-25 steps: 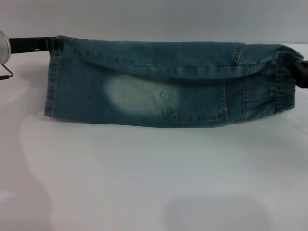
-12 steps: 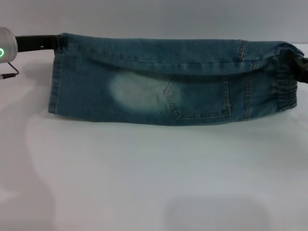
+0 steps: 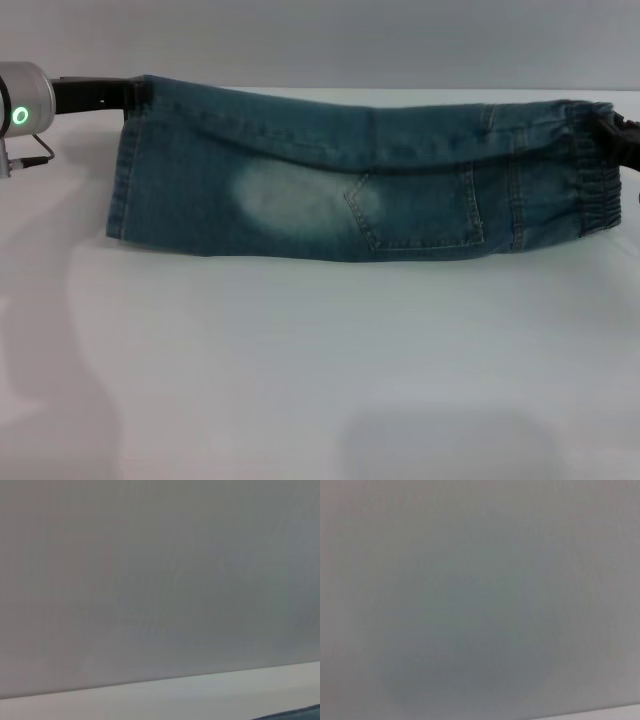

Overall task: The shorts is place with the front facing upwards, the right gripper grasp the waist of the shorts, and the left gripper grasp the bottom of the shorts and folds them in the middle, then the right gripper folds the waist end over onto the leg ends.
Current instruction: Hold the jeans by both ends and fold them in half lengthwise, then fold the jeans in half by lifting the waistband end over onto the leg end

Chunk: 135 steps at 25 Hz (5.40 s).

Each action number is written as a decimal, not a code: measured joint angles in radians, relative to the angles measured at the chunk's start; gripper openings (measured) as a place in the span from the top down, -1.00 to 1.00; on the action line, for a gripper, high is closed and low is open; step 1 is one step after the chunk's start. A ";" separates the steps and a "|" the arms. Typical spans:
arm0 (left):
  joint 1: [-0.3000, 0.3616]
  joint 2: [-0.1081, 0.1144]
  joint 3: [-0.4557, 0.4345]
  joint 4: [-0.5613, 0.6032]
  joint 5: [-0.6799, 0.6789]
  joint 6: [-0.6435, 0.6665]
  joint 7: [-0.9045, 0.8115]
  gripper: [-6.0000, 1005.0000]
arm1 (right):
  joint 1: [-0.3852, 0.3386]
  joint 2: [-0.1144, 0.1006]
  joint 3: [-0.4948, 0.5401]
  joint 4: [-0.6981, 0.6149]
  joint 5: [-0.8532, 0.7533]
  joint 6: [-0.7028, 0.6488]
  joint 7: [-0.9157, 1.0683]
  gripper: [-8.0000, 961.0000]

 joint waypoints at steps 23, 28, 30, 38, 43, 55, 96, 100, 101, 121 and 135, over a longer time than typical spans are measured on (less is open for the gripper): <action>-0.014 -0.017 0.003 -0.005 -0.003 -0.033 0.039 0.95 | 0.001 0.003 0.000 0.032 0.104 0.022 -0.102 -0.14; -0.018 -0.018 0.009 -0.007 -0.007 -0.081 0.031 0.95 | 0.005 0.003 -0.002 0.037 0.104 0.021 -0.106 -0.13; -0.018 -0.018 0.009 -0.007 -0.007 -0.081 0.031 0.95 | 0.005 0.003 -0.002 0.037 0.104 0.021 -0.106 -0.13; -0.008 -0.021 0.013 -0.032 -0.055 -0.190 0.048 0.45 | 0.005 0.003 -0.002 0.038 0.104 0.020 -0.107 -0.13; -0.004 -0.021 0.014 -0.032 -0.074 -0.203 0.070 0.13 | 0.010 0.003 -0.002 0.038 0.104 0.019 -0.112 -0.13; 0.004 -0.021 0.041 -0.033 -0.159 -0.205 0.130 -0.59 | 0.039 0.003 -0.105 0.101 0.095 -0.119 -0.121 -0.13; 0.042 -0.022 0.067 -0.058 -0.234 -0.174 0.143 -0.67 | -0.038 -0.015 -0.109 0.041 0.083 -0.026 -0.008 -0.07; 0.052 -0.022 0.067 -0.057 -0.257 -0.172 0.150 -0.67 | -0.069 -0.069 -0.119 -0.024 0.024 -0.144 0.170 -0.07; 0.055 -0.022 0.067 -0.057 -0.264 -0.169 0.156 -0.67 | -0.074 -0.087 -0.120 -0.041 0.002 -0.176 0.221 -0.06; 0.101 -0.022 0.079 -0.058 -0.413 -0.022 0.323 -0.67 | 0.201 -0.277 -0.129 -0.289 -0.932 -0.433 0.912 -0.03; 0.106 -0.022 0.090 -0.071 -0.424 0.011 0.349 -0.67 | 0.281 -0.173 -0.225 -0.300 -1.139 -0.278 0.989 -0.01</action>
